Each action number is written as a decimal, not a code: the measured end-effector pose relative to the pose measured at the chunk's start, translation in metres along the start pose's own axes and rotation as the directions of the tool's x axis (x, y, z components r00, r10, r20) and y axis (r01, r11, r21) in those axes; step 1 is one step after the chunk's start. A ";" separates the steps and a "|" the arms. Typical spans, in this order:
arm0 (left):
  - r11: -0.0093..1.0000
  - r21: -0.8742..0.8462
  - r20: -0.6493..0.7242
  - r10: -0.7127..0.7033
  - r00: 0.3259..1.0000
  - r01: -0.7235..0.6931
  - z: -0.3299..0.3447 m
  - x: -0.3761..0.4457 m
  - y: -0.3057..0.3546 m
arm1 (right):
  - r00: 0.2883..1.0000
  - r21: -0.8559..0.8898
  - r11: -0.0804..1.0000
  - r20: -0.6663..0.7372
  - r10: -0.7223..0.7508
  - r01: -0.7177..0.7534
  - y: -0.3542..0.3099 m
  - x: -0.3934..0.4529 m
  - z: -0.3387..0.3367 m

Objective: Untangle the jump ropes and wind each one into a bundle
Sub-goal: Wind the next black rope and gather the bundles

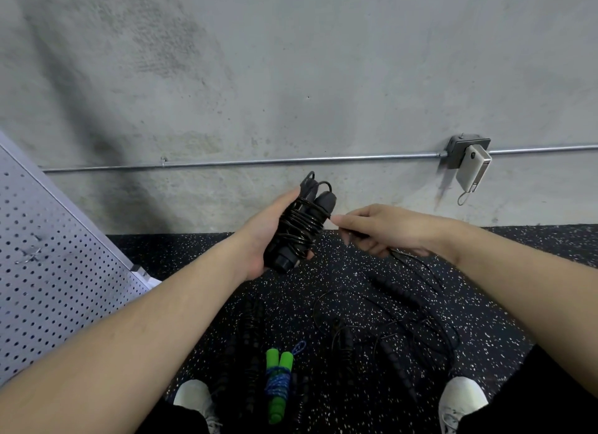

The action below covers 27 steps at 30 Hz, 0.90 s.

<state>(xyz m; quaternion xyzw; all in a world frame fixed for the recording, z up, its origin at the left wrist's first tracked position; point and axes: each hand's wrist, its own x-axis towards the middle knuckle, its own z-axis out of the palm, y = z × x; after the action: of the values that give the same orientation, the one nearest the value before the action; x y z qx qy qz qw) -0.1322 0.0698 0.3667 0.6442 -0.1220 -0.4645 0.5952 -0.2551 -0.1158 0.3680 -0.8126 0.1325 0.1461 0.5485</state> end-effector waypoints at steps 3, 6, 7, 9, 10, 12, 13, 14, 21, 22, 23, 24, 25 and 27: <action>0.990 -0.125 0.022 0.074 0.997 -0.071 -0.006 0.001 0.007 | 0.995 0.106 0.993 0.070 -0.066 0.058 0.004 -0.002 -0.008; 0.974 -0.203 0.052 0.107 0.993 -0.095 -0.012 -0.001 0.012 | 0.991 0.123 0.991 0.117 -0.061 0.046 0.010 -0.004 -0.019; 0.976 -0.192 0.067 0.113 0.991 -0.099 -0.013 -0.001 0.013 | 0.993 0.064 0.998 0.110 -0.036 0.029 0.014 -0.004 -0.021; 0.988 -0.122 0.119 0.106 0.987 -0.091 -0.014 -0.002 0.013 | 0.999 -0.123 0.992 0.039 0.013 -0.009 0.019 -0.003 -0.025; 0.994 -0.068 0.155 0.090 0.984 -0.081 -0.013 -0.002 0.013 | 1.000 -0.194 0.981 -0.001 0.030 -0.029 0.021 -0.002 -0.026; 0.998 0.051 0.233 0.036 0.972 -0.049 -0.011 -0.002 0.011 | 0.997 -0.225 0.972 -0.050 0.053 -0.063 0.024 0.000 -0.028; 0.993 0.114 0.267 -0.002 0.964 -0.029 -0.011 -0.001 0.009 | 0.996 -0.230 0.970 -0.065 0.065 -0.078 0.025 0.001 -0.028; 0.983 0.181 0.295 -0.043 0.955 -0.012 -0.010 0.000 0.008 | 0.994 -0.234 0.968 -0.082 0.073 -0.091 0.025 0.003 -0.027; 0.867 0.498 0.256 -0.155 0.954 0.007 0.004 0.008 -0.004 | 0.969 -0.277 0.957 -0.246 0.014 -0.084 0.020 0.014 -0.025; 0.815 0.578 0.231 -0.131 0.964 -0.028 0.007 0.010 -0.006 | 0.968 -0.283 0.956 -0.251 -0.003 -0.071 0.018 0.015 -0.024; 0.743 0.665 0.220 -0.099 0.971 -0.075 0.009 0.013 -0.009 | 0.967 -0.285 0.956 -0.256 -0.009 -0.066 0.017 0.015 -0.024; 0.670 0.734 0.215 -0.072 0.974 -0.113 0.010 0.016 -0.012 | 0.966 -0.301 0.951 -0.256 -0.013 -0.067 0.015 0.015 -0.024; 0.616 0.777 0.214 -0.065 0.975 -0.129 0.012 0.018 -0.015 | 0.967 -0.333 0.940 -0.253 -0.012 -0.075 0.013 0.015 -0.023; 0.557 0.821 0.201 -0.081 0.976 -0.123 0.014 0.020 -0.022 | 0.970 -0.392 0.916 -0.241 -0.015 -0.083 0.009 0.017 -0.019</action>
<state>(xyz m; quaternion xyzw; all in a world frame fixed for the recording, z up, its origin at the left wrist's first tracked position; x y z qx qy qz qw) -0.1401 0.0522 0.3404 0.7925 -0.3974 -0.4119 0.2106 -0.2409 -0.1379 0.3608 -0.9165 0.1790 0.0807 0.3484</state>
